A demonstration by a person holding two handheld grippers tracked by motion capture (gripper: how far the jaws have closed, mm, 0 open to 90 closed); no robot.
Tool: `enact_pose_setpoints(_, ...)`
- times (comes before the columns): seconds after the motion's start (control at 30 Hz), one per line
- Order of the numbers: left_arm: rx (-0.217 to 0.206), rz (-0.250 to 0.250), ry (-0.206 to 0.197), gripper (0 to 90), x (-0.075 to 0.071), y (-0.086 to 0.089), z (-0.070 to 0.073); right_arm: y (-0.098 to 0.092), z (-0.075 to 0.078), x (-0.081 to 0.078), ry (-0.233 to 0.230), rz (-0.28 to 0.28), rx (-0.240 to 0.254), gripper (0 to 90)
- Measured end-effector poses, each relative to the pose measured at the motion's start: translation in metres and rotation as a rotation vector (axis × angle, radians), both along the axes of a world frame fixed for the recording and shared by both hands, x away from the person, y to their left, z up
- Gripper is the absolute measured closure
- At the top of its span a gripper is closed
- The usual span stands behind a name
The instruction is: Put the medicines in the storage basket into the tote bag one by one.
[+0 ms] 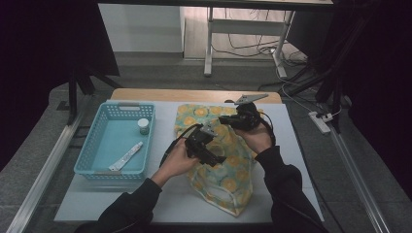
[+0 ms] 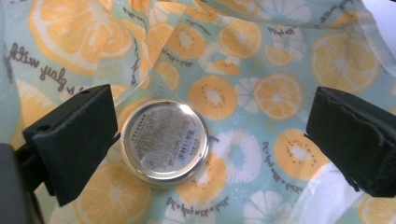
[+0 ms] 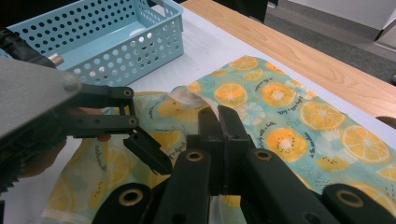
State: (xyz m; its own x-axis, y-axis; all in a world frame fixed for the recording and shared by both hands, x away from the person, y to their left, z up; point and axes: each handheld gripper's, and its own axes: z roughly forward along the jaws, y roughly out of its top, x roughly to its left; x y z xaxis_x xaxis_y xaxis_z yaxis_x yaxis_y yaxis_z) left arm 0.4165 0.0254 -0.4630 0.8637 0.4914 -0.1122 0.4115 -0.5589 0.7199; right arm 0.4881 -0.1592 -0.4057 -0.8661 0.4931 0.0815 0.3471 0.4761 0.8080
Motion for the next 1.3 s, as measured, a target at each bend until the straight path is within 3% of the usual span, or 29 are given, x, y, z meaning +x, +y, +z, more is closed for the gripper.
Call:
enact_pose_setpoints(0.13,-0.041,-0.007,0.019,1.5,-0.004,0.006,0.003,-0.001,-0.001,0.0,0.0,-0.002,0.0,90.0)
enact_pose_setpoints(0.73,-0.099,-0.06,0.048,1.6,-0.017,0.03,0.014,-0.002,-0.001,-0.001,0.0,0.001,0.0,90.0)
enact_pose_setpoints(0.87,-0.132,-0.044,0.058,1.0,-0.02,0.042,0.018,-0.001,-0.001,-0.001,-0.001,0.001,0.002,90.0)
enact_pose_setpoints(1.3,-0.113,0.023,0.044,0.0,-0.028,0.076,0.022,0.0,0.001,-0.002,-0.006,0.008,0.001,90.0)
